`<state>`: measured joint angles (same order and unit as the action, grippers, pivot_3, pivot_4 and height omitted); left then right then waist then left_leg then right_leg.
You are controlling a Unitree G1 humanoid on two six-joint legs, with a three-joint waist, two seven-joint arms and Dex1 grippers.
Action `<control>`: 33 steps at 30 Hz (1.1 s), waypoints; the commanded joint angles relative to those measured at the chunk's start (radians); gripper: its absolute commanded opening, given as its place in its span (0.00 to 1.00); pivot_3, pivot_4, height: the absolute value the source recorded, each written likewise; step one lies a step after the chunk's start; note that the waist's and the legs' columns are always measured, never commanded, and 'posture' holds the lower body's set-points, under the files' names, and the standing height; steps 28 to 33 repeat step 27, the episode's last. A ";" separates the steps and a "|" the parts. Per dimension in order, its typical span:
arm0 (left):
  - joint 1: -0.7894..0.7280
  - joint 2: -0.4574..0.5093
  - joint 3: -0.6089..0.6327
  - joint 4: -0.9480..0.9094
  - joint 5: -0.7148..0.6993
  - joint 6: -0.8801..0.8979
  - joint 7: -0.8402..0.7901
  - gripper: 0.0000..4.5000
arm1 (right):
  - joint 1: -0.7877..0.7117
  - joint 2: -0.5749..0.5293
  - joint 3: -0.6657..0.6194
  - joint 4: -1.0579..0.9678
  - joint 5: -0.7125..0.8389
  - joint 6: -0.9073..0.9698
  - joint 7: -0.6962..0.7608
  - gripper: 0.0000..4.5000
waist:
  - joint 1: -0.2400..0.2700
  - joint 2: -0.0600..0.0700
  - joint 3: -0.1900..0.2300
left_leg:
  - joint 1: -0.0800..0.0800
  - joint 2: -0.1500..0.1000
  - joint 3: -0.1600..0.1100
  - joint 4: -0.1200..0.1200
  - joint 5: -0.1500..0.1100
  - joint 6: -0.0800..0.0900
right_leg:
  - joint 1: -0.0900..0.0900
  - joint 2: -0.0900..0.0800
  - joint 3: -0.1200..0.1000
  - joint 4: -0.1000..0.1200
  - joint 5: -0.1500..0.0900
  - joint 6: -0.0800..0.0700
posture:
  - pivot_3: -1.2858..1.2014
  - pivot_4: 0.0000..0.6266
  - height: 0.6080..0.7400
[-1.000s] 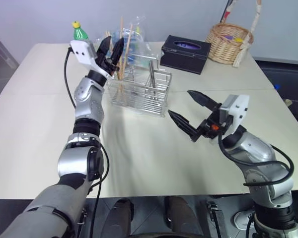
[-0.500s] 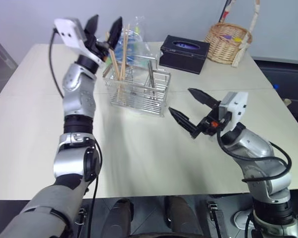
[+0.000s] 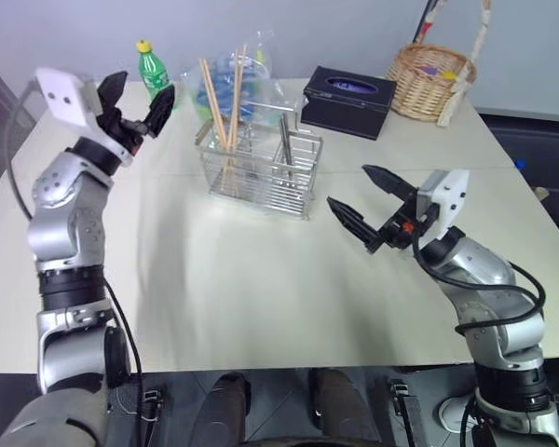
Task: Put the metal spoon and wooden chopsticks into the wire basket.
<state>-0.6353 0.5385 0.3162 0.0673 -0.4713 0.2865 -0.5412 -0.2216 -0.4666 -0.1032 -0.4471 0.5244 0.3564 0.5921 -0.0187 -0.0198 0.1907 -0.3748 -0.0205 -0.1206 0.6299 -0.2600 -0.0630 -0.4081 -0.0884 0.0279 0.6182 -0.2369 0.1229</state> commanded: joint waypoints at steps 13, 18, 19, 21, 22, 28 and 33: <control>0.405 0.076 0.090 -0.487 -0.290 0.293 -0.053 0.99 | 0.075 -0.068 -0.060 -0.044 0.055 0.020 0.061 1.00 | 0.001 0.000 0.000 | 0.000 0.000 0.000 0.000 0.000 0.000 | 0.000 0.000 0.000 0.000 0.000 0.000 | 0.52 0.24 1.00; 0.491 0.089 0.112 -0.570 -0.360 0.333 -0.044 0.99 | 0.090 -0.096 -0.074 -0.042 0.074 0.028 0.089 1.00 | 0.003 0.000 0.000 | 0.000 0.000 0.000 0.000 0.000 0.000 | 0.000 0.000 0.000 0.000 0.000 -0.001 | 0.52 0.24 1.00; 0.500 0.088 0.115 -0.578 -0.367 0.334 -0.036 0.99 | 0.092 -0.100 -0.075 -0.041 0.077 0.029 0.094 1.00 | 0.002 0.000 0.000 | 0.000 0.000 0.000 0.000 0.000 0.000 | 0.000 0.000 0.000 0.000 -0.001 -0.001 | 0.52 0.24 1.00; 0.525 0.084 0.123 -0.596 -0.386 0.342 -0.022 0.99 | 0.091 -0.103 -0.075 -0.039 0.079 0.031 0.098 1.00 | 0.001 0.001 0.000 | 0.000 0.000 0.000 0.000 0.000 0.000 | 0.000 0.000 0.000 0.000 -0.001 -0.002 | 0.52 0.24 1.00; 0.535 0.081 0.126 -0.605 -0.396 0.347 -0.012 0.99 | 0.090 -0.104 -0.074 -0.038 0.080 0.031 0.099 1.00 | 0.001 0.001 0.000 | 0.001 0.000 0.000 0.000 0.000 0.000 | 0.000 0.000 0.000 0.000 -0.001 -0.002 | 0.52 0.24 1.00; 0.580 0.076 0.134 -0.650 -0.426 0.357 0.033 0.99 | 0.086 -0.104 -0.068 -0.036 0.082 0.038 0.101 1.00 | 0.004 0.001 0.000 | 0.000 0.001 0.000 0.000 0.000 0.000 | 0.001 0.000 0.000 -0.001 -0.001 -0.003 | 0.52 0.24 1.00; 0.580 0.076 0.134 -0.650 -0.426 0.357 0.033 0.99 | 0.086 -0.104 -0.068 -0.036 0.082 0.038 0.101 1.00 | 0.004 0.001 0.000 | 0.000 0.001 0.000 0.000 0.000 0.000 | 0.001 0.000 0.000 -0.001 -0.001 -0.003 | 0.52 0.24 1.00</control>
